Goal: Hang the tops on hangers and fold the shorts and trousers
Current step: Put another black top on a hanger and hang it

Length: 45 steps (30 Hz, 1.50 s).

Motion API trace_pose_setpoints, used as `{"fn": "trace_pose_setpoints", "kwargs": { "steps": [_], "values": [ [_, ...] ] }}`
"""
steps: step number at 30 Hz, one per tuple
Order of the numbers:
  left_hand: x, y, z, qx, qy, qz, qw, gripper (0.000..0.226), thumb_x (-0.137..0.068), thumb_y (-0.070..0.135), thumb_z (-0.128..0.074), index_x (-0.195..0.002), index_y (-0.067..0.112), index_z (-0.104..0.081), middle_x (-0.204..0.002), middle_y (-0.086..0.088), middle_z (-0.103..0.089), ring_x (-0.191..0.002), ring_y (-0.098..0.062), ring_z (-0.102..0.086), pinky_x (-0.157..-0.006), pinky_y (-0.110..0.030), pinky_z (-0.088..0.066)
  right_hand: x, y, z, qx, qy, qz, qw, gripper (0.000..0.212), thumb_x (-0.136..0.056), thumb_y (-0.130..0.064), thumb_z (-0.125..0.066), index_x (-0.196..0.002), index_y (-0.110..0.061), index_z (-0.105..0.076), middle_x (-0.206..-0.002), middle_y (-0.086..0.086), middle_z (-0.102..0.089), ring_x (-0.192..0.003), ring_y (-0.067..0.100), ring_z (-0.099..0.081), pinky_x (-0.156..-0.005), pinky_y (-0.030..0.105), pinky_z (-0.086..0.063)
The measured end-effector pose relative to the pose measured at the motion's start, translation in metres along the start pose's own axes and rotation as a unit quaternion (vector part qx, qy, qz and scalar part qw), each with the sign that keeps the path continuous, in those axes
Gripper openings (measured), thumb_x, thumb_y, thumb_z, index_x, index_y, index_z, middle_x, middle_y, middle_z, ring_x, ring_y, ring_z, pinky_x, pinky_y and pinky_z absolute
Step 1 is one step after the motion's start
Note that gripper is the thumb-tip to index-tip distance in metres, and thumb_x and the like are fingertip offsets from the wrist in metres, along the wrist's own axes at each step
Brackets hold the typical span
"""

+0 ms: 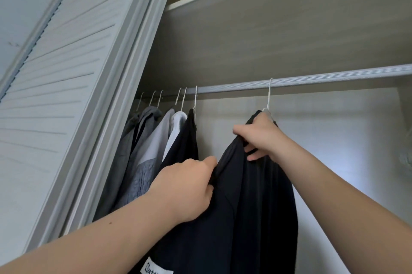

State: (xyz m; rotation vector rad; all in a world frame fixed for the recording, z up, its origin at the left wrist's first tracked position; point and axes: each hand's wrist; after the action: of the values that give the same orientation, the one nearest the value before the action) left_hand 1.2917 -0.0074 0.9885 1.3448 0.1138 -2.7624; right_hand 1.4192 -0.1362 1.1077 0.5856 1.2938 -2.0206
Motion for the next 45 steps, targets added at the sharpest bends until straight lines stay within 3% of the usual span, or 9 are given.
{"fn": "trace_pose_setpoints", "kwargs": {
  "steps": [3,11,17,23,29,32,35,39,45],
  "values": [
    [0.006,-0.009,0.003,-0.014,-0.017,0.003,1.000,0.022,-0.095,0.029,-0.052,-0.113,0.027,-0.040,-0.094,0.004,-0.057,-0.085,-0.024,-0.061,-0.069,-0.034,-0.046,0.005,-0.005,-0.008,0.075,-0.003,0.014,0.997,0.042,-0.080,-0.025,-0.066,-0.108,-0.010,-0.039,-0.094,0.011,-0.062,-0.075,0.029,-0.072,-0.053,0.044,-0.062],
    [0.020,-0.041,0.015,-0.051,-0.025,0.046,0.997,0.027,-0.092,0.025,-0.053,-0.117,0.031,-0.043,-0.098,0.009,-0.056,-0.086,-0.018,-0.055,-0.068,-0.033,-0.042,-0.012,-0.020,-0.056,0.027,-0.069,0.056,0.996,0.024,-0.090,-0.003,-0.046,-0.111,0.000,-0.057,-0.107,0.021,-0.064,-0.082,0.045,-0.070,-0.068,0.055,-0.061],
    [0.029,-0.061,0.020,-0.065,-0.043,0.082,0.994,0.018,-0.094,0.024,-0.050,-0.104,0.035,-0.040,-0.102,0.009,-0.056,-0.087,-0.020,-0.059,-0.066,-0.032,-0.039,-0.032,-0.026,-0.078,0.047,-0.081,0.095,0.991,0.034,-0.090,0.000,-0.040,-0.112,0.002,-0.066,-0.107,0.028,-0.068,-0.097,0.046,-0.066,-0.074,0.046,-0.054],
    [0.038,-0.068,0.025,-0.074,-0.063,0.101,0.990,0.018,-0.094,0.024,-0.051,-0.098,0.034,-0.037,-0.103,0.006,-0.059,-0.090,-0.023,-0.061,-0.070,-0.033,-0.046,-0.027,-0.015,-0.096,0.021,-0.076,0.107,0.991,0.024,-0.092,-0.007,-0.043,-0.110,-0.003,-0.059,-0.100,0.020,-0.065,-0.082,0.036,-0.066,-0.060,0.039,-0.053],
    [0.068,-0.064,0.039,-0.064,-0.067,0.116,0.989,0.019,-0.093,0.021,-0.049,-0.102,0.035,-0.040,-0.096,0.009,-0.056,-0.087,-0.019,-0.060,-0.073,-0.034,-0.051,0.007,0.002,-0.104,0.016,-0.038,0.153,0.987,0.046,-0.097,-0.020,-0.055,-0.142,-0.012,-0.047,-0.129,0.008,-0.063,-0.117,0.029,-0.060,-0.099,0.043,-0.050],
    [0.098,-0.062,0.055,-0.067,-0.080,0.132,0.986,0.020,-0.094,0.020,-0.048,-0.106,0.035,-0.042,-0.092,0.011,-0.055,-0.086,-0.015,-0.059,-0.075,-0.034,-0.051,0.045,0.003,-0.110,-0.069,-0.090,0.152,0.982,0.046,-0.099,-0.019,-0.056,-0.144,-0.023,-0.047,-0.133,-0.001,-0.058,-0.114,0.024,-0.062,-0.096,0.047,-0.053],
    [0.138,-0.061,0.079,-0.088,-0.083,0.155,0.980,0.023,-0.095,0.023,-0.046,-0.112,0.038,-0.047,-0.097,0.013,-0.058,-0.086,-0.012,-0.059,-0.069,-0.029,-0.047,0.093,0.001,-0.121,-0.086,-0.140,0.192,0.967,0.045,-0.099,-0.023,-0.058,-0.142,-0.031,-0.049,-0.132,-0.010,-0.056,-0.110,0.009,-0.061,-0.086,0.026,-0.051],
    [0.215,-0.060,0.123,-0.117,-0.083,0.197,0.970,0.019,-0.100,0.038,-0.044,-0.118,0.039,-0.048,-0.108,0.019,-0.056,-0.093,-0.006,-0.058,-0.071,-0.025,-0.046,0.180,-0.021,-0.137,-0.092,-0.210,0.254,0.940,0.052,-0.098,-0.051,-0.048,-0.148,-0.041,-0.037,-0.146,-0.027,-0.040,-0.137,-0.002,-0.036,-0.111,0.028,-0.034],
    [0.376,-0.047,0.206,-0.227,-0.091,0.303,0.921,0.053,-0.097,0.065,-0.029,-0.142,0.039,-0.039,-0.147,0.020,-0.043,-0.139,-0.012,-0.034,-0.109,-0.032,-0.032,0.341,-0.077,-0.166,0.029,-0.288,0.406,0.867,0.071,-0.089,-0.077,-0.007,-0.154,-0.052,0.002,-0.165,-0.024,0.007,-0.150,0.001,0.017,-0.123,0.038,0.008]
  ]
}}
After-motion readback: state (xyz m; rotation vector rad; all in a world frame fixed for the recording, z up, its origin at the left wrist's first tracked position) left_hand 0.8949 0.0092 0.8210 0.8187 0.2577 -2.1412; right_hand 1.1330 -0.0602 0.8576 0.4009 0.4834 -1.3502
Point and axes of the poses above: each hand's wrist, its own x-axis away from the middle knuckle, its own z-axis out of the back of the hand, y = z × x
